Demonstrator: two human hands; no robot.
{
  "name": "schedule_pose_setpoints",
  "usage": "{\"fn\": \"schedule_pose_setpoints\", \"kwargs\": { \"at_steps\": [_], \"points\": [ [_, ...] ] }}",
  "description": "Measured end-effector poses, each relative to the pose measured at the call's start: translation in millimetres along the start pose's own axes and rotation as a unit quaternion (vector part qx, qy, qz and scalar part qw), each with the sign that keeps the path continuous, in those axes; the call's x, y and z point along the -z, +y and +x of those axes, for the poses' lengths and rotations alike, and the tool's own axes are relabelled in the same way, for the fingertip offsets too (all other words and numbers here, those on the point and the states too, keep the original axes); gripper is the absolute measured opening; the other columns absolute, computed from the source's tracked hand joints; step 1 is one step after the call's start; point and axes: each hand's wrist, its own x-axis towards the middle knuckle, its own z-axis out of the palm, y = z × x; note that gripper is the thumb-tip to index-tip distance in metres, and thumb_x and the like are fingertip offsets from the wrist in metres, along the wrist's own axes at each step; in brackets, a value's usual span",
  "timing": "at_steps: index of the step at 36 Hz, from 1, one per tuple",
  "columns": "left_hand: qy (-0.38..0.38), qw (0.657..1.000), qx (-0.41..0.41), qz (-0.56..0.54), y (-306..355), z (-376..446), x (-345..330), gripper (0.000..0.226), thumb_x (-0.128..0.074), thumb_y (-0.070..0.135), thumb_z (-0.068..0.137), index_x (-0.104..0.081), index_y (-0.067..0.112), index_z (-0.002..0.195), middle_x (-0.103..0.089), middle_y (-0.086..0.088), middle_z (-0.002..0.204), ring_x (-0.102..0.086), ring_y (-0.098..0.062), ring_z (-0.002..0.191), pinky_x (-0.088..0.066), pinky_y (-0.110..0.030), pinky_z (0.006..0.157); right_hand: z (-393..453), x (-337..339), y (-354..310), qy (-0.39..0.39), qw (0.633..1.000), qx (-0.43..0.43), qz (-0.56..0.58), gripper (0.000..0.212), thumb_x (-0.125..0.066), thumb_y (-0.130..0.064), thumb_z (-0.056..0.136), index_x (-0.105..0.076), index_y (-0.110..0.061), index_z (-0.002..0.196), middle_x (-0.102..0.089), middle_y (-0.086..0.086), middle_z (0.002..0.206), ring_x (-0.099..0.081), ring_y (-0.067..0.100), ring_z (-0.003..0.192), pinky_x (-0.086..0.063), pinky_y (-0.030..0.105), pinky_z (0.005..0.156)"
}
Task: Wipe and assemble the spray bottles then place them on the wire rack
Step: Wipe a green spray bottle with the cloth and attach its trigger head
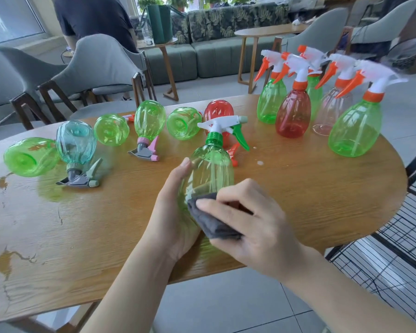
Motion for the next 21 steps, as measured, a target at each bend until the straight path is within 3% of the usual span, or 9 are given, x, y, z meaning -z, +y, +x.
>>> {"fn": "schedule_pose_setpoints", "kwargs": {
  "at_steps": [5, 10, 14, 17, 19, 21],
  "points": [
    [0.008, 1.0, 0.004, -0.009, 0.6, -1.2, -0.2, 0.055, -0.05, 0.056, 0.099, -0.076, 0.007, 0.096, -0.069, -0.013, 0.089, -0.071, -0.026, 0.079, -0.061, -0.034, 0.07, -2.7, -6.6, 2.2, 0.015, 0.999, 0.036, -0.021, 0.028, -0.084, -0.018, 0.089, -0.079, -0.004, 0.112, -0.068, 0.01, 0.098, -0.062, 0.028, 0.081, -0.055, 0.037, 0.08],
    [-0.005, 1.0, -0.007, 0.007, -0.5, 0.9, 1.0, 0.05, -0.05, 0.051, 0.101, -0.068, 0.006, 0.112, -0.068, -0.013, 0.097, -0.07, -0.026, 0.087, -0.059, -0.033, 0.075, 2.7, -1.0, 8.5, 0.013, 0.999, 0.028, -0.036, 0.026, -0.08, -0.016, 0.091, -0.078, -0.003, 0.113, -0.066, 0.009, 0.102, -0.06, 0.027, 0.086, -0.054, 0.033, 0.085],
    [0.009, 0.997, -0.034, 0.074, -4.8, 3.8, 3.1, 0.046, -0.055, 0.046, 0.098, -0.071, 0.009, 0.12, -0.07, -0.019, 0.106, -0.07, -0.03, 0.088, -0.058, -0.041, 0.074, 15.8, 7.3, 18.8, 0.042, 0.994, -0.09, -0.052, 0.027, -0.066, -0.011, 0.092, -0.076, -0.004, 0.115, -0.065, 0.008, 0.103, -0.06, 0.022, 0.092, -0.044, 0.018, 0.092],
    [0.006, 0.995, -0.035, 0.096, -5.4, 3.9, 2.6, 0.053, -0.06, 0.046, 0.093, -0.064, 0.014, 0.135, -0.068, -0.021, 0.116, -0.068, -0.033, 0.09, -0.055, -0.043, 0.075, 25.5, 14.8, 28.3, 0.05, 0.977, -0.206, -0.032, 0.022, -0.062, -0.009, 0.094, -0.076, -0.006, 0.111, -0.061, -0.003, 0.1, -0.055, -0.002, 0.088, -0.037, 0.004, 0.083],
    [0.003, 0.994, -0.03, 0.102, -5.4, 3.3, 2.3, 0.051, -0.061, 0.047, 0.09, -0.066, 0.019, 0.133, -0.069, -0.021, 0.117, -0.069, -0.034, 0.09, -0.055, -0.044, 0.075, 26.9, 17.8, 34.2, 0.042, 0.965, -0.257, -0.009, 0.013, -0.063, -0.007, 0.096, -0.075, -0.007, 0.103, -0.057, -0.008, 0.096, -0.053, -0.011, 0.085, -0.035, 0.003, 0.077],
    [-0.003, 0.993, -0.031, 0.11, -6.0, 2.9, 3.1, 0.053, -0.069, 0.05, 0.087, -0.067, 0.021, 0.133, -0.068, -0.022, 0.119, -0.067, -0.036, 0.095, -0.052, -0.048, 0.082, 25.6, 18.2, 34.7, 0.036, 0.961, -0.274, 0.007, 0.011, -0.065, -0.008, 0.097, -0.075, -0.008, 0.1, -0.059, -0.008, 0.095, -0.055, -0.009, 0.087, -0.036, 0.004, 0.076]
  ]
}}
